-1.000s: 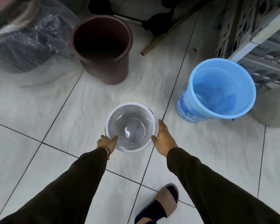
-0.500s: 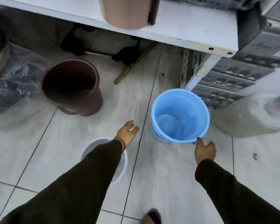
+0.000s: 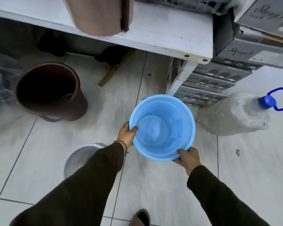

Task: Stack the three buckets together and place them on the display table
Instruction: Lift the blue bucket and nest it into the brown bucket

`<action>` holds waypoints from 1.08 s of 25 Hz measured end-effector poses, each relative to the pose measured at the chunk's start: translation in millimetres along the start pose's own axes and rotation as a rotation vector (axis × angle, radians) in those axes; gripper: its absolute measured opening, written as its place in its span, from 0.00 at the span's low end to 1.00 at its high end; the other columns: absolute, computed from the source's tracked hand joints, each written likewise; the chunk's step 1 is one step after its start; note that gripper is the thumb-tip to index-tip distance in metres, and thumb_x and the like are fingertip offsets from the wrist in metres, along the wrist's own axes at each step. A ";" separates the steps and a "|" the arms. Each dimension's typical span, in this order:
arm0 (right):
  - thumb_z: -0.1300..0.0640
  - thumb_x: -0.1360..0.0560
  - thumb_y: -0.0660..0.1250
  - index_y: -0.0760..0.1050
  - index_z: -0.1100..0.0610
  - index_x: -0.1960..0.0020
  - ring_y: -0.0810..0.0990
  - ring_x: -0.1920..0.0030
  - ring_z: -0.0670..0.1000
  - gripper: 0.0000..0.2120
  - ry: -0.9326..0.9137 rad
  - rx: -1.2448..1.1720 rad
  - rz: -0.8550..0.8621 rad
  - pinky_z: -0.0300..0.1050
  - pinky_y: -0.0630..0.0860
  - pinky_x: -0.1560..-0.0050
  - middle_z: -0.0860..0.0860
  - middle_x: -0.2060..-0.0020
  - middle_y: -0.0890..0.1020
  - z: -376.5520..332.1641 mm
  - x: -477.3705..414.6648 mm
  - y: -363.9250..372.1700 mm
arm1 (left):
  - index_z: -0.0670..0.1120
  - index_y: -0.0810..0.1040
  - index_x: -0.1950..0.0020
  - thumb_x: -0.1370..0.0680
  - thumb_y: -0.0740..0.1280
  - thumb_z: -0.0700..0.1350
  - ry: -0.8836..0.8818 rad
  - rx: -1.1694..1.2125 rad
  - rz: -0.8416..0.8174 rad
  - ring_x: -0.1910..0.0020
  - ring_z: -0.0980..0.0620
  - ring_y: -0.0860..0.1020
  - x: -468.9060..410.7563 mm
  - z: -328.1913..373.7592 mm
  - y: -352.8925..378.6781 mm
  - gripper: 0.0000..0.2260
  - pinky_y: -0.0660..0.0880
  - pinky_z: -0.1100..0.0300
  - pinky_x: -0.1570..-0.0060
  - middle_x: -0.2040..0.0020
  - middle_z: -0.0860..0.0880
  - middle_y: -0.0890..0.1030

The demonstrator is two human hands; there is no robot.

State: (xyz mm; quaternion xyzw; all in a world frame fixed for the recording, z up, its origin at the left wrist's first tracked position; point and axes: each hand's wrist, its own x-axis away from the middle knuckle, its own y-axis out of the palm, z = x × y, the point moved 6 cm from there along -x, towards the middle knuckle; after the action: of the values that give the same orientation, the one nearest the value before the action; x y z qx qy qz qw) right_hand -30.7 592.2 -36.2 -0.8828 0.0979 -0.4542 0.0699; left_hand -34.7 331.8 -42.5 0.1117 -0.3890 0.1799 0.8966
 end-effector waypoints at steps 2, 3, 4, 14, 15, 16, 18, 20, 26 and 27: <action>0.70 0.24 0.62 0.74 0.61 0.39 0.83 0.47 0.60 0.15 -0.090 0.079 -0.021 0.49 0.84 0.61 0.58 0.42 0.81 -12.9 33.4 -3.0 | 0.46 0.75 0.37 0.21 0.64 0.40 0.083 -0.046 0.058 0.52 0.45 0.79 23.0 31.1 -24.7 0.13 0.78 0.54 0.53 0.48 0.46 0.81; 0.69 0.24 0.63 0.74 0.59 0.39 0.83 0.47 0.59 0.15 -0.139 0.109 -0.034 0.50 0.84 0.60 0.57 0.42 0.80 -22.1 49.3 -1.9 | 0.46 0.76 0.36 0.21 0.64 0.40 0.141 -0.081 0.077 0.52 0.45 0.79 33.3 46.7 -37.3 0.13 0.78 0.57 0.53 0.48 0.47 0.81; 0.68 0.23 0.64 0.74 0.58 0.37 0.83 0.46 0.59 0.16 -0.187 0.137 -0.055 0.52 0.85 0.58 0.55 0.41 0.79 -34.5 66.2 3.9 | 0.46 0.76 0.36 0.21 0.65 0.41 0.208 -0.123 0.096 0.52 0.47 0.79 44.0 64.0 -53.4 0.13 0.77 0.58 0.53 0.48 0.47 0.81; 0.65 0.24 0.67 0.68 0.53 0.28 0.79 0.40 0.53 0.26 -0.593 0.382 -0.187 0.63 0.83 0.52 0.48 0.34 0.75 -173.7 222.5 175.3 | 0.50 0.70 0.34 0.22 0.67 0.42 0.530 -0.178 0.293 0.59 0.67 0.81 152.9 204.6 -256.4 0.17 0.78 0.72 0.59 0.52 0.56 0.82; 0.64 0.24 0.68 0.68 0.52 0.28 0.78 0.39 0.52 0.26 -0.648 0.380 -0.191 0.63 0.83 0.49 0.45 0.36 0.75 -183.1 236.4 196.4 | 0.49 0.70 0.33 0.22 0.66 0.41 0.546 -0.165 0.322 0.60 0.69 0.80 157.6 212.4 -278.6 0.17 0.76 0.74 0.60 0.52 0.57 0.82; 0.64 0.24 0.68 0.68 0.51 0.29 0.78 0.39 0.50 0.26 -0.707 0.377 -0.189 0.62 0.82 0.46 0.44 0.38 0.75 -192.3 249.9 218.8 | 0.48 0.70 0.33 0.21 0.66 0.39 0.557 -0.157 0.355 0.59 0.70 0.80 159.3 220.1 -302.3 0.17 0.75 0.75 0.59 0.51 0.57 0.81; 0.64 0.25 0.68 0.68 0.50 0.29 0.78 0.41 0.46 0.27 -0.820 0.381 -0.176 0.54 0.80 0.42 0.43 0.39 0.76 -207.0 270.3 263.2 | 0.45 0.70 0.33 0.22 0.66 0.38 0.569 -0.135 0.408 0.57 0.72 0.80 157.6 232.8 -346.3 0.18 0.75 0.76 0.56 0.48 0.54 0.81; 0.64 0.25 0.68 0.68 0.46 0.30 0.82 0.44 0.50 0.27 -0.891 0.403 -0.174 0.52 0.80 0.41 0.40 0.40 0.77 -214.9 281.1 303.5 | 0.44 0.70 0.32 0.22 0.66 0.37 0.579 -0.132 0.449 0.55 0.71 0.80 150.9 242.1 -380.0 0.19 0.75 0.76 0.55 0.46 0.52 0.80; 0.61 0.24 0.66 0.64 0.42 0.28 0.83 0.53 0.55 0.28 -0.906 0.501 -0.154 0.57 0.81 0.45 0.41 0.44 0.77 -199.5 247.3 414.6 | 0.43 0.66 0.31 0.22 0.64 0.35 0.482 -0.114 0.477 0.54 0.64 0.80 87.3 241.5 -449.6 0.19 0.78 0.63 0.46 0.46 0.50 0.79; 0.61 0.24 0.66 0.64 0.42 0.28 0.83 0.54 0.57 0.28 -0.896 0.527 -0.144 0.58 0.81 0.45 0.44 0.44 0.79 -195.5 236.1 429.7 | 0.43 0.66 0.31 0.22 0.63 0.34 0.450 -0.121 0.460 0.53 0.62 0.79 71.8 237.3 -457.0 0.20 0.77 0.57 0.44 0.44 0.48 0.78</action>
State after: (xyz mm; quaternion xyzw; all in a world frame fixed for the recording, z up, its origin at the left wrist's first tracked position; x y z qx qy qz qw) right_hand -102.9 112.4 171.7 -0.9474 -0.1200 -0.0447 0.2932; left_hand 41.9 -148.1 142.4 -0.0750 -0.2061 0.3744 0.9010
